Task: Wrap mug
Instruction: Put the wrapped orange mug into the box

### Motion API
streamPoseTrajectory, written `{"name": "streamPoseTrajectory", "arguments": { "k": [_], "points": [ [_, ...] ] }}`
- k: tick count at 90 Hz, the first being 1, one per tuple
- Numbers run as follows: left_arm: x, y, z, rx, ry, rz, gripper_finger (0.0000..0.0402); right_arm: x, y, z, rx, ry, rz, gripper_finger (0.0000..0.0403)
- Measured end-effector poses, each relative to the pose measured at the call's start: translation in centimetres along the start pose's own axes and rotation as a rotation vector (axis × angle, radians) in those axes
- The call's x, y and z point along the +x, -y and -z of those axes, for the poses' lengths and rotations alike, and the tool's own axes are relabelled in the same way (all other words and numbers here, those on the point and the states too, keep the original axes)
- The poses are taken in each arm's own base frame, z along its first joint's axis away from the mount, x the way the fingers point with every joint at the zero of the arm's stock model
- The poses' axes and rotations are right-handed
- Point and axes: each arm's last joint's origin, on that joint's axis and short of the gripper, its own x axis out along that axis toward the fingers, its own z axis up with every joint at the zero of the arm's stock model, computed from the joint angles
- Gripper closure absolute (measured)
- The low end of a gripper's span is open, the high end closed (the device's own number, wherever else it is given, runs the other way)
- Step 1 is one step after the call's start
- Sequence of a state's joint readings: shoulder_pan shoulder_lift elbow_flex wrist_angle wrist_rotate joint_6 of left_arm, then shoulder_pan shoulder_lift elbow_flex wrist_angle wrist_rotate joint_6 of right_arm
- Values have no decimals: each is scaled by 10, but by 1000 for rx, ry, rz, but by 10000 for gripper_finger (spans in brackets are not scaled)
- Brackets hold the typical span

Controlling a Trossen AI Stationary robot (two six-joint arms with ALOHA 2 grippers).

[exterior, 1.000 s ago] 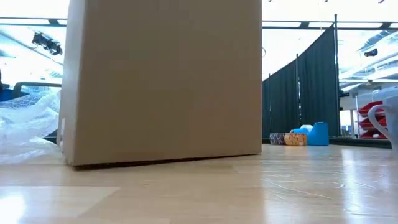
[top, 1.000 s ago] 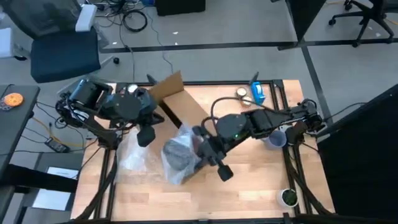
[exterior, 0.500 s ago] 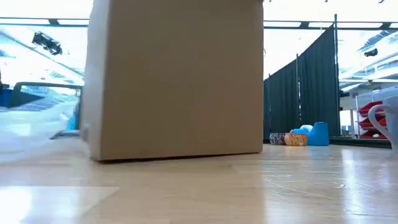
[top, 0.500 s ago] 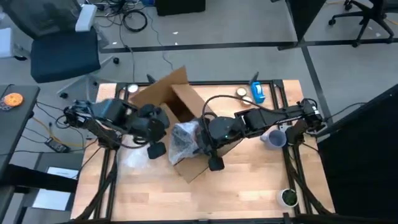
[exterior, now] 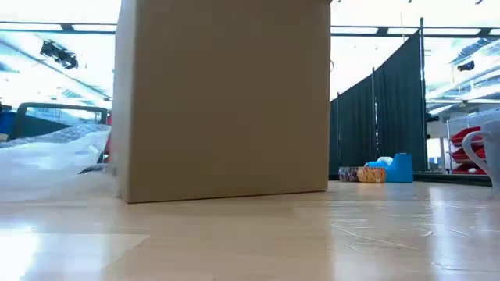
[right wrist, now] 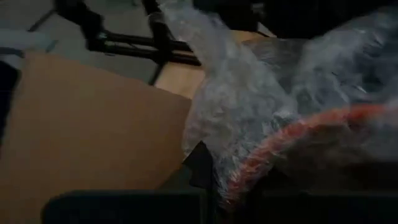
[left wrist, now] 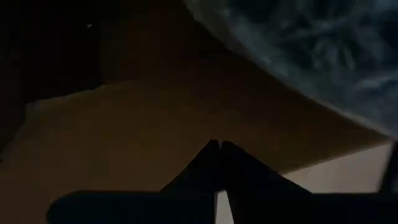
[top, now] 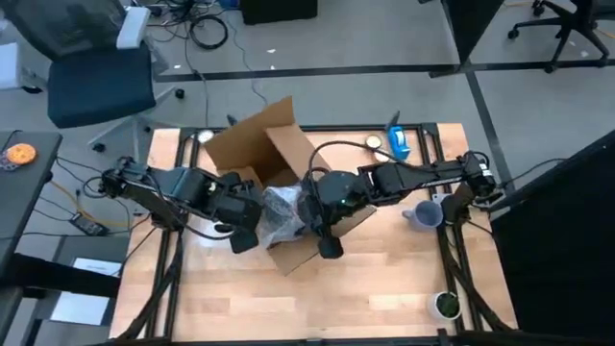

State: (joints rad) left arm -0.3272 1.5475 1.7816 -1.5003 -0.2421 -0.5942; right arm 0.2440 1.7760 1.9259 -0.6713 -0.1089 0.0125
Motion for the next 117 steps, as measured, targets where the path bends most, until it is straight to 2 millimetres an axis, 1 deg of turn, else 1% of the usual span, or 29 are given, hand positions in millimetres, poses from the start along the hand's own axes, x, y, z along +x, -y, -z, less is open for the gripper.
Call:
{"name": "streamPoseTrajectory", "arguments": {
  "k": [7, 15, 25, 41, 53, 61, 65, 72, 80, 88, 99, 117],
  "points": [
    [-4, 0, -1, 7, 11, 13, 397, 0, 0, 1, -3, -8, -25, 398],
    [-7, 0, -2, 9, 21, 11, 397, 5, 0, 3, 19, -21, -60, 398],
    [-9, 1, -3, 17, 35, 25, 397, 9, -4, 1, 8, 6, -105, 398],
    [-10, 3, -3, 26, 51, 24, 397, 5, -6, -5, 1, 58, -155, 397],
    [-10, 4, -2, 31, 46, 16, 397, 5, 1, 1, 52, -12, -101, 397],
    [-14, 4, -2, 27, 54, 23, 397, 7, 6, 9, 86, -88, -16, 398],
    [-16, 4, -3, 25, 61, 28, 397, 8, 10, 10, 97, -98, 19, 399],
    [-18, 3, -2, 25, 49, 32, 397, 2, 11, 8, 104, -89, 45, 399],
    [-19, 1, 1, 22, 24, 12, 397, -10, 12, 4, 111, -74, 78, 399],
    [-19, 0, 2, 13, 14, 1, 397, -26, 11, -4, 131, -55, 142, 399],
    [-19, 1, 3, 10, 12, 7, 397, -57, 10, -12, 168, -31, 212, 399],
    [-20, 1, 3, 7, 12, 10, 397, -86, 13, -9, 187, -48, 345, 399]
  ]
}}
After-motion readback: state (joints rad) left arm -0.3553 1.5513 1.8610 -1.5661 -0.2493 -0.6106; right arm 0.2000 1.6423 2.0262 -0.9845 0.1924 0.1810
